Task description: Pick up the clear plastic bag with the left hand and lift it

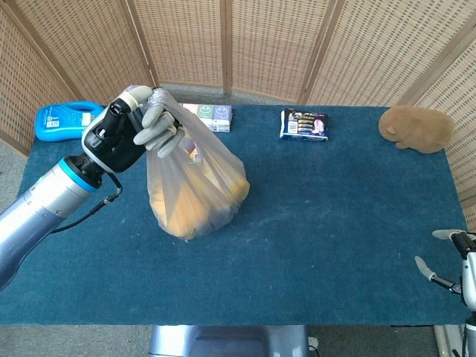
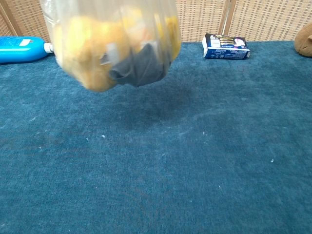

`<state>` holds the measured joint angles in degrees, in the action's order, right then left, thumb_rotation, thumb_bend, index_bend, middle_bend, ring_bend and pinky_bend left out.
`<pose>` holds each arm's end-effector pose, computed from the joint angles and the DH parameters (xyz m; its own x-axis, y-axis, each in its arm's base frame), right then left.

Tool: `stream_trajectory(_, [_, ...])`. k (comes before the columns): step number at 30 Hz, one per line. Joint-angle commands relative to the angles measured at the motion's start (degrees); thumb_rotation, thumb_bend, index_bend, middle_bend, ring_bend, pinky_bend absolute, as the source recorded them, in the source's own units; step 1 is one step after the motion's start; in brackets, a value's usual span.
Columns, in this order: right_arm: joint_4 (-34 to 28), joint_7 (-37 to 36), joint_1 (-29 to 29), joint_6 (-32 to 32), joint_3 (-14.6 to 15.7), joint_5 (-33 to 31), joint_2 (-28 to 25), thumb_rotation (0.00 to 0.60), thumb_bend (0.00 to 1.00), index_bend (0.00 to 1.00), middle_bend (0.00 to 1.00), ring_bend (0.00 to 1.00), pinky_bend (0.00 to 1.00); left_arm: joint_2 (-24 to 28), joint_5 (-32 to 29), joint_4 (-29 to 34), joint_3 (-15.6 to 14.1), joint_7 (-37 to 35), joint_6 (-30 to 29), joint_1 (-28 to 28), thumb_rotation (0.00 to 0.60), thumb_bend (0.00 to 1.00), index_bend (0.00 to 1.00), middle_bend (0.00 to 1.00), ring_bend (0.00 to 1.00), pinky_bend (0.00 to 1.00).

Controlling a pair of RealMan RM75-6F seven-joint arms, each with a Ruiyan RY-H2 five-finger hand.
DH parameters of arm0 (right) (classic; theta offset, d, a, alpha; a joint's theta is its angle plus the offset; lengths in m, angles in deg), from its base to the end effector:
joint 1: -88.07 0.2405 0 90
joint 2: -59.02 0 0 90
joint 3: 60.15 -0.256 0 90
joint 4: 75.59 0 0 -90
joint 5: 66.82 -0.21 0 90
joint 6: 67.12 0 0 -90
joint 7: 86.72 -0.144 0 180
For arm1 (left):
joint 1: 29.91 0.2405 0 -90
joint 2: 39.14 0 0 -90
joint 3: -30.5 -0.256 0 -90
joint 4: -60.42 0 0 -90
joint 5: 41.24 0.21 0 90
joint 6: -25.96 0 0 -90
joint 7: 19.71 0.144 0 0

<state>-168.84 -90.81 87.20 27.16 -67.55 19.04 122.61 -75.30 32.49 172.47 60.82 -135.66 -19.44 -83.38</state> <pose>-0.3107 -0.1630 0.1933 0.3256 0.2012 0.9238 -0.9455 0.0641 0.3193 0.0312 0.3544 0.2513 -0.7292 0.6837 0.0285 0.1773 0.1486 0.9729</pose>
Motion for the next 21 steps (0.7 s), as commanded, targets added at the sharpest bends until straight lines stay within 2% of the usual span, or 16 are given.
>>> stream_trajectory(1, [-0.03,0.05,0.01,0.01,-0.03,-0.02,0.0,0.409,0.27,0.37,0.41,0.4,0.25,-0.23,0.26,-0.18,0.52,0.04,0.22,0.39,0.295,0.78,0.75,0.94,0.85,0.76])
stream_trajectory(21, [-0.21,0.5,0.24,-0.37,-0.16,-0.25,-0.01,0.409,0.27,0.37,0.41,0.4,0.25,-1.54,1.31,-0.98,3.41,-0.28,1.6,2.29,0.3,0.75,0.75,0.94,0.86,0.76])
